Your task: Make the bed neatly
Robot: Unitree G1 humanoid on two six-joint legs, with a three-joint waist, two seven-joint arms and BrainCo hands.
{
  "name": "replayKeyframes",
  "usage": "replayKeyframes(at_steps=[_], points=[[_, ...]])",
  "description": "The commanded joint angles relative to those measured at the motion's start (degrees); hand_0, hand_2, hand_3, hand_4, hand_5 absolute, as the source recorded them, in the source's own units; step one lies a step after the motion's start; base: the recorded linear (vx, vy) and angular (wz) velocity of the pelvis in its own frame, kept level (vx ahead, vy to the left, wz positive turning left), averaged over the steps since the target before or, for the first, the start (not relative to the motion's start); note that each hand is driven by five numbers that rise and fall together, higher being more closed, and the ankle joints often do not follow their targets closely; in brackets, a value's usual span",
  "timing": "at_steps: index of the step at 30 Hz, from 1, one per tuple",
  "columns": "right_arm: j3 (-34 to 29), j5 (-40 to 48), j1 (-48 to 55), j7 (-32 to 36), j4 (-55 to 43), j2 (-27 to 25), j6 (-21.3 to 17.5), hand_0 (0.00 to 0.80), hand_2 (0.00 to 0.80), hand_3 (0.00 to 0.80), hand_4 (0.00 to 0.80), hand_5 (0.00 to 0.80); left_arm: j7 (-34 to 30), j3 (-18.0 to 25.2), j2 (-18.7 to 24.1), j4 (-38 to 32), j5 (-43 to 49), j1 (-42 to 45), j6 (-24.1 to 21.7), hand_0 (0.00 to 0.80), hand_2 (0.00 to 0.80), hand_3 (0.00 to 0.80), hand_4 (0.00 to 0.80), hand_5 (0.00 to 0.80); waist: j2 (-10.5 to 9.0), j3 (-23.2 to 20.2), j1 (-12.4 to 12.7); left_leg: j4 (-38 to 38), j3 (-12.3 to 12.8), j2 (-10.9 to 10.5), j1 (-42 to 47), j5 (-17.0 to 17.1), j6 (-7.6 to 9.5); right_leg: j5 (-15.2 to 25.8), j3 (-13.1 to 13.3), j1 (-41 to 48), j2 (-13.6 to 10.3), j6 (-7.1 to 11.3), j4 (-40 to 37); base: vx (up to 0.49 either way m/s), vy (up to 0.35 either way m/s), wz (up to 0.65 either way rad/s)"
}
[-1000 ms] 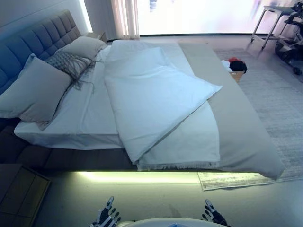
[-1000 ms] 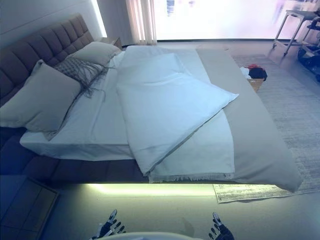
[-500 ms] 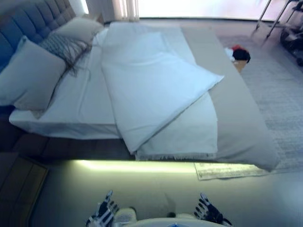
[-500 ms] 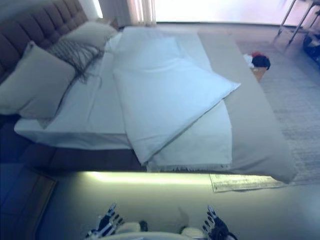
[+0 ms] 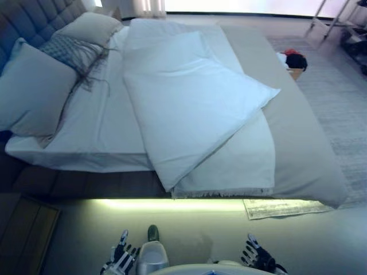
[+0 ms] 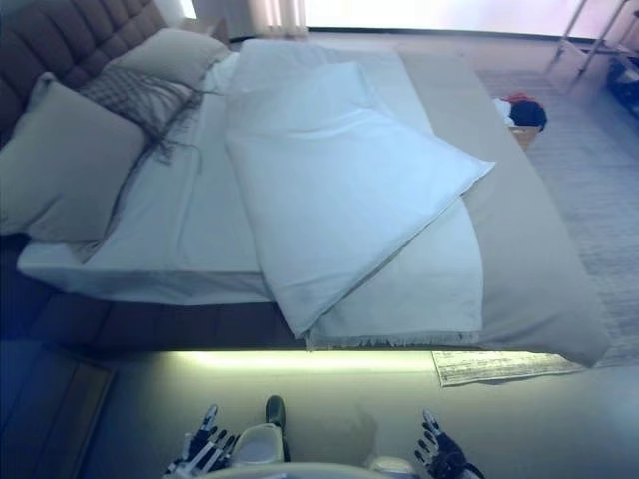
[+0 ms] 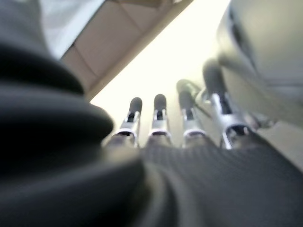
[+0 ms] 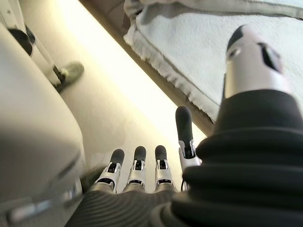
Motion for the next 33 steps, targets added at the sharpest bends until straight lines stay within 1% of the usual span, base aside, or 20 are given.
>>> replayKeyframes(at_steps=[1,2,3,5,6,7,8,9,10,12,13,14,16,18,19,20,21,25,30,33], points=[[-2.31,1.79,-1.57,-0.27,-1.03,-2.16,-1.69,0.0,0.0,0.0,0.0,0.0,-0.93,-1.37,-1.61,0.62,4.74,-0.59,1.34,0.0,0.0,0.0,0.0,0.0,2.56,-2.9,0.51,2.81,-2.16,1.33,-7.66,0.68,-0.13,2.52,0.14,3.35,-0.77,4.67,10.27,0.364,0.347,0.15],[-2.27,1.91,-1.47,-1.0,-1.23,-2.24,-1.52,0.0,0.0,0.0,0.0,0.0,-0.93,-1.96,-1.29,0.49,4.79,-1.05,1.32,0.0,0.0,0.0,0.0,0.0,2.49,-3.28,0.31,3.32,-2.18,0.31,-8.05,-0.15,0.88,4.49,0.65,2.14,-1.65,4.75,13.45,0.37,0.357,0.24],[-2.48,1.43,-1.44,-1.95,-0.88,-2.43,-1.49,0.0,0.0,0.0,0.0,0.0,-1.2,-2.99,-0.93,0.21,5.39,-1.76,1.0,0.0,0.0,0.0,0.0,0.0,2.83,-3.41,-0.34,3.53,-2.02,-0.76,-7.89,-1.12,2.05,7.25,1.72,-1.14,-2.01,4.63,19.72,0.388,0.342,0.27],[-3.24,0.99,-1.1,-2.43,0.05,-2.93,-1.62,0.0,0.0,0.0,0.0,0.0,-1.07,-4.38,0.01,-0.35,5.91,-3.14,1.0,0.0,0.0,0.0,0.0,0.0,3.34,-3.19,-1.61,3.13,-2.47,-2.13,-6.82,-1.84,3.13,7.76,3.12,-6.49,0.21,3.78,24.15,0.383,0.239,0.33],[-3.33,1.58,-1.06,-2.54,0.41,-3.14,-1.82,0.0,0.0,0.0,0.0,0.0,-0.99,-4.82,0.48,-0.69,5.38,-3.79,1.15,0.0,0.0,0.0,0.0,0.0,3.42,-2.95,-2.2,2.91,-2.75,-2.57,-6.3,-2.08,3.26,7.4,3.28,-8.95,1.51,3.34,23.61,0.329,0.087,0.44],[-3.22,1.81,-1.17,-1.59,0.75,-3.42,-2.09,0.0,0.0,0.0,0.0,0.0,-1.0,-5.32,0.86,-1.0,4.52,-4.42,1.2,0.0,0.0,0.0,0.0,0.0,3.79,-2.46,-2.98,2.24,-2.9,-2.74,-5.32,-2.0,3.07,5.7,2.64,-12.06,3.88,2.58,20.75,0.296,0.013,0.39],[-2.96,1.95,-1.42,-0.81,0.81,-3.68,-2.28,0.0,0.0,0.0,0.0,0.0,-1.27,-5.64,1.12,-1.26,4.07,-4.93,1.23,0.0,0.0,0.0,0.0,0.0,4.18,-1.9,-3.6,1.71,-3.0,-2.8,-4.23,-2.03,2.64,4.28,1.29,-15.07,5.42,1.73,17.23,0.233,-0.055,0.24],[-2.69,2.39,-1.98,-0.38,0.53,-3.82,-2.41,0.0,0.0,0.0,0.0,0.0,-1.4,-5.71,1.22,-1.51,3.93,-5.46,1.19,0.0,0.0,0.0,0.0,0.0,4.47,-1.18,-4.0,1.47,-3.07,-2.92,-3.16,-2.51,2.21,4.69,-0.28,-18.55,5.96,1.32,13.27,0.156,-0.118,0.08],[-2.45,2.85,-2.86,-0.14,0.07,-3.98,-2.38,0.0,0.0,0.0,0.0,0.0,-1.53,-5.72,1.24,-1.76,4.15,-5.86,1.08,0.0,0.0,0.0,0.0,0.0,4.39,-0.31,-4.35,1.31,-3.34,-3.45,-2.31,-3.58,1.98,7.44,-0.95,-22.22,5.55,1.55,9.66,0.091,-0.147,0.0],[-2.11,3.59,-5.48,-0.25,-0.84,-4.35,-2.45,0.0,0.0,0.0,0.0,0.0,-2.23,-5.7,1.58,-2.02,4.82,-6.8,0.47,0.0,0.0,0.0,0.0,0.0,4.1,1.6,-5.17,1.93,-4.35,-4.43,-1.74,-6.82,2.26,12.89,0.16,-28.29,4.68,2.53,5.36,0.044,-0.156,0.02],[-1.9,3.92,-6.98,-0.81,-1.41,-4.48,-2.25,0.0,0.0,0.0,0.0,0.0,-2.5,-5.45,1.61,-2.44,4.58,-7.19,0.51,0.0,0.0,0.0,0.0,0.0,4.05,2.36,-5.43,3.14,-4.19,-4.47,-1.98,-8.26,2.48,13.18,0.38,-29.93,4.8,2.42,5.57,0.099,-0.139,0.2],[-1.38,3.4,-7.6,-1.95,-1.81,-4.28,-2.17,0.0,0.0,0.0,0.0,0.0,-2.42,-5.4,1.3,-2.37,4.11,-7.0,0.5,0.0,0.0,0.0,0.0,0.0,3.92,2.21,-5.45,5.17,-3.56,-4.3,-2.61,-9.07,2.73,11.88,0.53,-29.01,4.65,2.31,5.59,0.211,-0.117,0.33],[-0.94,1.53,-7.52,-3.38,-2.24,-4.09,-1.53,0.0,0.0,0.0,0.0,0.0,-1.36,-4.6,-0.18,-2.15,3.67,-5.31,0.05,0.0,0.0,0.0,0.0,0.0,2.61,1.14,-5.35,10.95,-4.63,-5.66,-2.58,-11.87,2.68,11.8,1.05,-25.9,5.13,1.72,4.52,0.36,-0.103,0.48],[-1.0,0.13,-7.09,-3.39,-2.22,-4.26,-2.33,0.0,0.0,0.0,0.0,0.0,-1.68,-3.33,-1.23,-1.69,4.27,-3.77,0.0,0.0,0.0,0.0,0.0,0.0,2.46,0.79,-4.93,15.19,-5.35,-5.11,-2.95,-11.23,1.67,11.19,0.17,-23.3,5.55,0.88,3.48,0.34,-0.05,0.46],[-0.79,0.52,-7.18,-3.79,-2.54,-4.29,-2.76,0.0,0.0,0.0,0.0,0.0,-2.03,-3.24,-1.75,-1.61,4.79,-3.21,0.29,0.0,0.0,0.0,0.0,0.0,2.7,0.79,-4.36,13.92,-6.09,-4.58,-3.23,-10.21,1.2,10.74,-0.04,-21.66,6.1,0.61,2.88,0.289,0.025,0.22],[-0.33,2.21,-7.71,-3.62,-3.03,-4.42,-3.49,0.0,0.0,0.0,0.0,0.0,-2.15,-3.65,-2.29,-1.59,5.29,-2.92,0.54,0.0,0.0,0.0,0.0,0.0,3.18,0.87,-3.6,9.16,-6.83,-3.78,-3.4,-8.42,0.9,10.41,-0.08,-20.14,6.77,0.64,1.91,0.238,0.065,0.23],[-0.24,3.64,-8.49,-3.4,-3.49,-4.77,-4.15,0.0,0.0,0.0,0.0,0.0,-2.16,-4.34,-2.54,-1.57,5.51,-3.0,0.75,0.0,0.0,0.0,0.0,0.0,3.26,1.3,-3.29,7.27,-6.74,-3.28,-3.14,-7.15,0.48,10.41,-0.38,-19.25,6.7,0.7,1.05,0.12,0.081,0.22],[-0.66,7.14,-11.87,-2.05,-5.45,-5.42,-5.29,0.0,0.0,0.0,0.0,0.0,-1.58,-5.89,-2.69,-1.04,6.28,-4.79,0.93,0.0,0.0,0.0,0.0,0.0,3.75,1.44,-2.77,3.66,-6.6,-3.06,-1.82,-6.94,0.45,10.25,-2.68,-19.42,5.69,1.06,0.64,0.041,0.096,-0.08],[-0.54,8.74,-12.71,-0.74,-7.12,-5.31,-7.44,0.0,0.0,0.0,0.0,0.0,-1.83,-6.59,-0.84,-1.65,7.42,-4.5,2.0,0.0,0.0,0.0,0.0,0.0,4.39,1.24,-2.55,3.83,-6.55,-3.63,-0.93,-7.94,0.75,9.61,-3.37,-19.56,4.2,1.73,1.7,0.092,0.047,0.09],[-0.16,8.8,-14.24,-1.52,-7.8,-5.52,-7.2,0.0,0.0,0.0,0.0,0.0,-1.9,-7.6,-0.32,-2.14,7.63,-4.03,2.29,0.0,0.0,0.0,0.0,0.0,4.87,1.74,-2.17,5.16,-6.5,-3.83,-1.6,-8.45,0.82,9.16,-3.49,-19.65,3.43,1.91,2.56,0.051,0.017,0.06]])
